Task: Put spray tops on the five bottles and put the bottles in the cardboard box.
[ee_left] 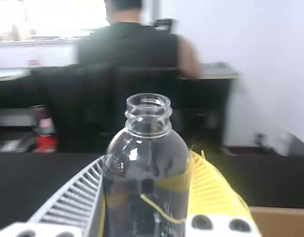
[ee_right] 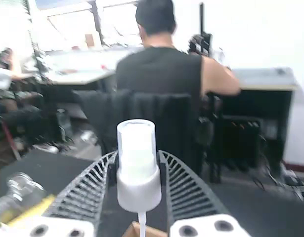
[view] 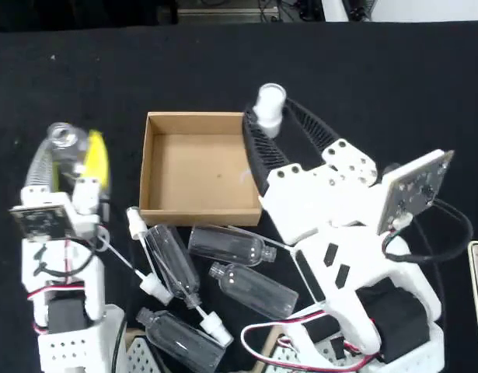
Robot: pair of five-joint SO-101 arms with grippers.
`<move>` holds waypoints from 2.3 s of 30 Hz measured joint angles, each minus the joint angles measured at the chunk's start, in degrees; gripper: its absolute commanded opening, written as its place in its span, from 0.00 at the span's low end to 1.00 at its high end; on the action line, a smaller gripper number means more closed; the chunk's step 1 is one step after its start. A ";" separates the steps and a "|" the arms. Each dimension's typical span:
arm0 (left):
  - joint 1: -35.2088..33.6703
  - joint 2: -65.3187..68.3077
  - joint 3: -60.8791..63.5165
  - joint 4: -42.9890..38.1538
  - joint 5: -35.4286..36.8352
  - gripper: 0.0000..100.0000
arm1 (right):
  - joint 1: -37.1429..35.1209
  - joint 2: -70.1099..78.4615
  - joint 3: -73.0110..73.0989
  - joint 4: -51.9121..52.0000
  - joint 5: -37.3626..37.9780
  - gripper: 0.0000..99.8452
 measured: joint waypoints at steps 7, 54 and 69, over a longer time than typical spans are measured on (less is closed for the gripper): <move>9.76 0.18 0.88 1.23 -0.09 0.06 | -8.70 0.00 0.00 -11.16 0.00 0.01; 24.62 0.26 10.90 -12.84 -0.09 0.06 | -10.64 16.18 1.93 -28.13 -2.37 0.01; 24.62 0.26 10.90 -12.84 -0.09 0.06 | -10.64 16.09 1.85 -27.34 0.09 0.01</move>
